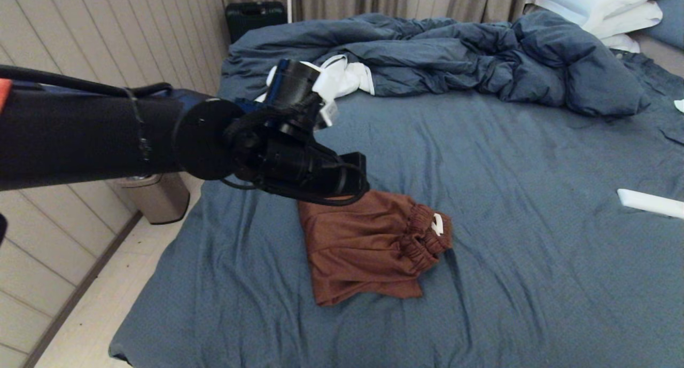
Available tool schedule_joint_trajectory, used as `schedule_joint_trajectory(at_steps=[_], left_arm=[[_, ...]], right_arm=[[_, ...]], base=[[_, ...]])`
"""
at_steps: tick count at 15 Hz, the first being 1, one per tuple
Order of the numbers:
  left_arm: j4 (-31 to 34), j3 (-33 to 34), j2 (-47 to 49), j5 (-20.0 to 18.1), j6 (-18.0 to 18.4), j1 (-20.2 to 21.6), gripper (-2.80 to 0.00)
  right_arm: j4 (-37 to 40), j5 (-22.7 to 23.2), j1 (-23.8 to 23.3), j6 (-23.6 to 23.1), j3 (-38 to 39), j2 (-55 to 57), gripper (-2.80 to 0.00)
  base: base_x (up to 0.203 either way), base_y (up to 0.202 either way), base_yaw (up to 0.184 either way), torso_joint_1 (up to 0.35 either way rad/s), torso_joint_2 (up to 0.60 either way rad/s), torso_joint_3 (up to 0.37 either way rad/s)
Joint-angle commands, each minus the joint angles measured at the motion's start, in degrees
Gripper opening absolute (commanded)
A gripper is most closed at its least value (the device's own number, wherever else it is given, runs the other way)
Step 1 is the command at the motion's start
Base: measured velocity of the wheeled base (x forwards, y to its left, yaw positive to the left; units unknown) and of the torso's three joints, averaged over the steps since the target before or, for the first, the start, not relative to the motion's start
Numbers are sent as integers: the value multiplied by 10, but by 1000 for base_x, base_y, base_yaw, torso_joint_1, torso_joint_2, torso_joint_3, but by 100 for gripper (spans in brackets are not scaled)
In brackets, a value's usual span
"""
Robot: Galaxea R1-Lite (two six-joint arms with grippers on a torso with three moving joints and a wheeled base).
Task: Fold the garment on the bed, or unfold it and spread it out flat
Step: Unford the brown shorts
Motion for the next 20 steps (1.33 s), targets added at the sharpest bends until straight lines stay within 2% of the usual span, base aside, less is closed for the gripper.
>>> schedule_joint_trajectory(at_steps=[1, 4, 6, 12, 20], left_arm=[[0, -59, 80, 11, -15, -27, 0], [-1, -115, 132, 49, -38, -51, 0], [-26, -117, 157, 62, -40, -65, 0], [-94, -117, 225, 157, -36, -83, 0], [-114, -117, 245, 162, -36, -87, 0]], right_arm=[[0, 0, 0, 0, 0, 1, -280], [-1, 0, 0, 0, 0, 1, -280], [-1, 2, 0, 0, 0, 1, -280], [-4, 0, 0, 0, 2, 1, -280], [-4, 0, 0, 0, 1, 1, -280]], base=[[0, 0, 0, 0, 0, 0], [0, 0, 0, 0, 0, 0], [0, 0, 0, 0, 0, 0], [0, 0, 0, 0, 0, 0], [0, 0, 0, 0, 0, 0]])
